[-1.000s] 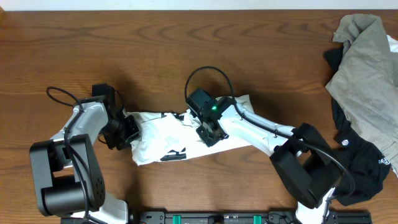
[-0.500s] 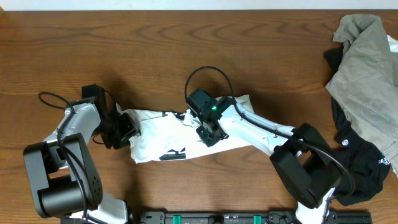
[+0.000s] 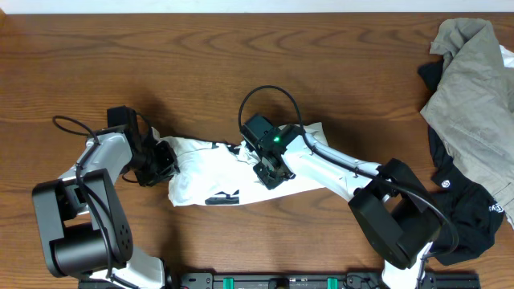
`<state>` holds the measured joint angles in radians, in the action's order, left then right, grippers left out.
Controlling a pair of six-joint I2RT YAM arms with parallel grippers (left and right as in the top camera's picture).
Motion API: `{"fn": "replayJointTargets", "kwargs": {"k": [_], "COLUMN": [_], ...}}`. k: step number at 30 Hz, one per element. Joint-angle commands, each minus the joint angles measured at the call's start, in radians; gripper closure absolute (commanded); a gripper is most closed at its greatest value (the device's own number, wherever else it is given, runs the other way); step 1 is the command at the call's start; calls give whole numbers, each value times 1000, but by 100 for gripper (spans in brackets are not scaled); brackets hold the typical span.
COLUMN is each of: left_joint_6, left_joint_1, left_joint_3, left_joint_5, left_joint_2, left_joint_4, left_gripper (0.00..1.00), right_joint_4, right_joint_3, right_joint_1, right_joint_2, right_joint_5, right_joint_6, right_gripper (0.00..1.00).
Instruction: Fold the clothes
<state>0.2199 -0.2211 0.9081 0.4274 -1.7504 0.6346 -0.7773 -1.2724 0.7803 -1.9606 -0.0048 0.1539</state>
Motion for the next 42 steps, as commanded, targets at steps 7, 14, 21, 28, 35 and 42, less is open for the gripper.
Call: {"fn": "replayJointTargets", "kwargs": {"k": [7,14,21,28,35,42], "left_joint_6": [-10,2,2,-3,-36,-43], "left_joint_1": [-79,-175,-250,-277,-158,121], "left_joint_3": [20,68,151,333,485,496], "left_joint_5": [-80,-143,-231,-224,-94,-97], "left_joint_2": [-3,87,114,114,124,154], "left_joint_4": [24,25,27,122,279,329], "left_gripper": [94,94,94,94,94,94], "right_joint_4": [-42,-91,-150,-254,-297,-320], "right_joint_3": [-55,-172,-182,-181,-181,-180], "right_joint_1": [15,-34,-151,-285,-375,-404], "right_joint_2": [93,262,396,431,431,431], "right_joint_5": [-7,31,33,34,34,34], "right_joint_6": [13,15,24,25,24,25], "right_gripper": [83,70,71,71,71,72]}}
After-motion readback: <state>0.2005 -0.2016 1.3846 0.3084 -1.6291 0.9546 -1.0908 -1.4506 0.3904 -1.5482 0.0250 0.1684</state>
